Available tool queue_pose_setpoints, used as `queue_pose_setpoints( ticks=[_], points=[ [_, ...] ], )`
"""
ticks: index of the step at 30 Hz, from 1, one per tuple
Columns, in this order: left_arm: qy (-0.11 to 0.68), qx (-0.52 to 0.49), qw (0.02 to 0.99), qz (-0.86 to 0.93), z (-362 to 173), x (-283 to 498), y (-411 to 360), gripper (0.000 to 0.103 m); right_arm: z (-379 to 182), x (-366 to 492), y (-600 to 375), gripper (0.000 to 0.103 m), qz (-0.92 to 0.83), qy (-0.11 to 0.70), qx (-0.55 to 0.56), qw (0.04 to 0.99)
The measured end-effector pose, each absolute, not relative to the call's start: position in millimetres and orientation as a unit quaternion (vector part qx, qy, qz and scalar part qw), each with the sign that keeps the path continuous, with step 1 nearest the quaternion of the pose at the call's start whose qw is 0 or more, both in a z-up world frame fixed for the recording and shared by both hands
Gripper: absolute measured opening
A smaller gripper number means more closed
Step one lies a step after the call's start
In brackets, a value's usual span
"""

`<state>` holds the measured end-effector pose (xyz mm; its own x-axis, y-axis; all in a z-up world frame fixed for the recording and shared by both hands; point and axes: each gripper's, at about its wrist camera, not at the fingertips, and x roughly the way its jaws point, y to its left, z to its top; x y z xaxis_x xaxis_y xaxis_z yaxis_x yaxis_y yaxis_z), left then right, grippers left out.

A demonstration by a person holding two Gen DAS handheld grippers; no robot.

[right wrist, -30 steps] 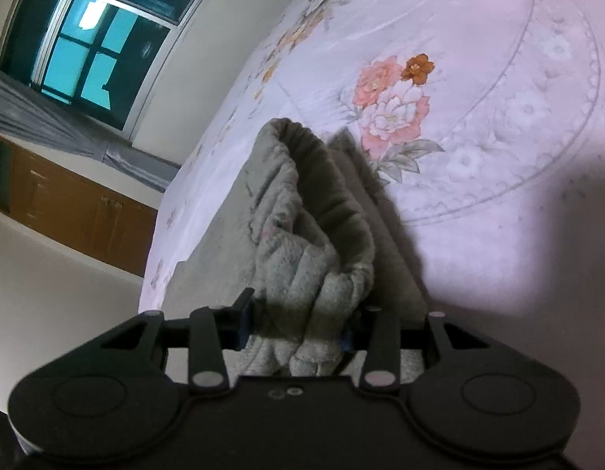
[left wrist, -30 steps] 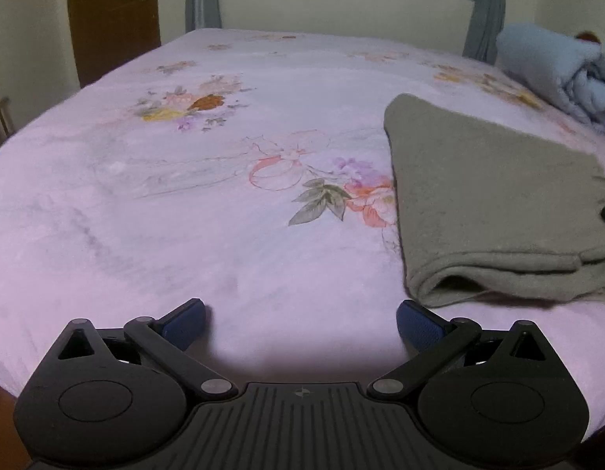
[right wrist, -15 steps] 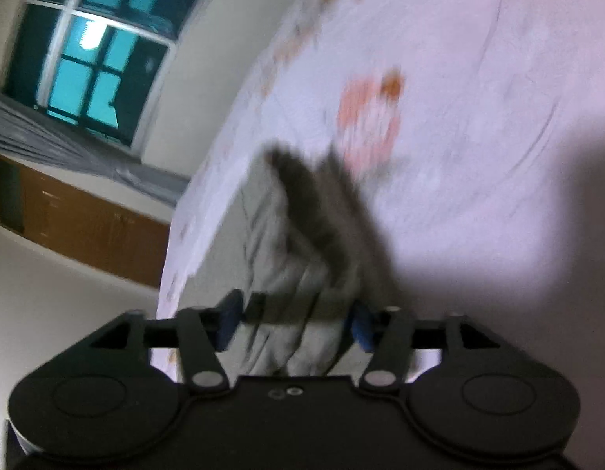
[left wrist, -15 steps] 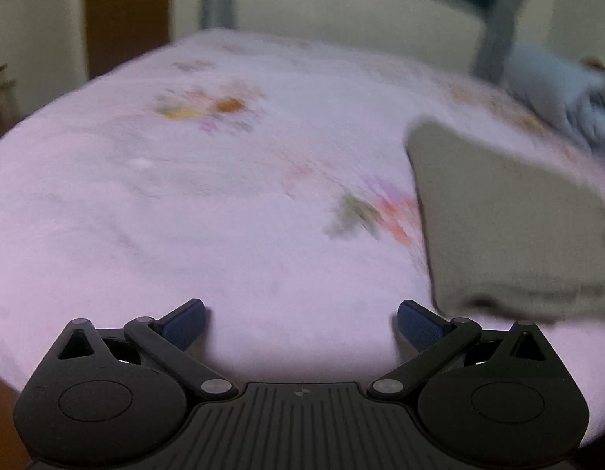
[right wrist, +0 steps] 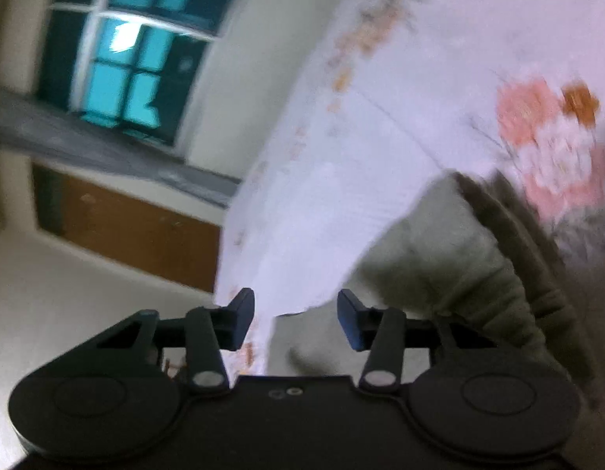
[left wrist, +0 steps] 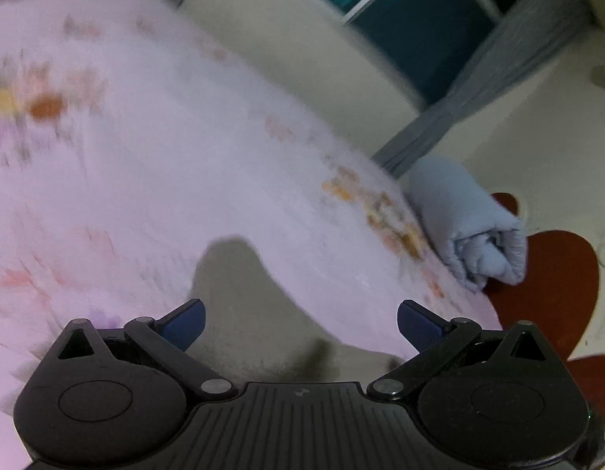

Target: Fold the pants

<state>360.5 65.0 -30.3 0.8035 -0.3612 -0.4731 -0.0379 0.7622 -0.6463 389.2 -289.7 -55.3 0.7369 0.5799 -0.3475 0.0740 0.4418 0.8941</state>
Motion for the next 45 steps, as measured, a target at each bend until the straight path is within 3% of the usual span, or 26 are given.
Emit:
queue_pose_setpoints(
  ticks=[3, 4, 5, 8, 12, 13, 14, 15, 16, 24, 37, 45],
  points=[
    [0.308, -0.362, 0.877, -0.07, -65.2, 378.5, 68.4, 0.103, -78.7, 394.0, -303.6, 0.016, 0.129, 0.323, 0.531, 0.772],
    [0.318, -0.375, 0.87, -0.049, -81.4, 380.6, 74.4, 0.103, -85.4, 393.2, -308.7, 0.003, 0.125, 0.323, 0.536, 0.77],
    [0.319, -0.388, 0.864, -0.042, -95.9, 380.2, 75.6, 0.103, -91.7, 391.5, -313.4, 0.0, 0.121, 0.323, 0.538, 0.769],
    [0.272, -0.407, 0.87, -0.058, -114.5, 362.0, 78.0, 0.103, -109.8, 383.2, -325.8, 0.0, 0.115, 0.315, 0.557, 0.76],
    [0.288, -0.4, 0.868, -0.057, -98.2, 355.3, 80.8, 0.103, -96.0, 370.2, -332.2, 0.0, 0.123, 0.311, 0.537, 0.774],
    [0.278, -0.395, 0.873, -0.06, -91.1, 347.7, 89.2, 0.103, -87.2, 362.8, -340.9, 0.027, 0.132, 0.296, 0.534, 0.781],
    [0.275, -0.384, 0.88, -0.054, -84.2, 340.3, 98.2, 0.103, -79.1, 355.5, -349.2, 0.069, 0.136, 0.285, 0.525, 0.791],
    [0.276, -0.369, 0.886, -0.05, -80.0, 333.0, 108.8, 0.103, -72.1, 347.5, -358.8, 0.089, 0.13, 0.275, 0.514, 0.802],
    [0.282, -0.353, 0.89, -0.05, -77.2, 327.4, 119.2, 0.103, -65.7, 337.3, -369.0, 0.097, 0.116, 0.264, 0.503, 0.814],
    [0.331, -0.335, 0.88, -0.068, -92.9, 295.3, 162.1, 0.103, -91.7, 311.1, -407.4, 0.096, 0.144, 0.36, 0.48, 0.787],
    [0.374, -0.32, 0.859, -0.143, -95.7, 329.7, 109.3, 0.103, -102.0, 334.1, -374.0, 0.094, 0.206, 0.404, 0.466, 0.759],
    [0.378, -0.39, 0.818, -0.188, -110.9, 360.2, 109.3, 0.103, -107.1, 349.2, -378.6, 0.088, 0.234, 0.412, 0.475, 0.742]
  ],
)
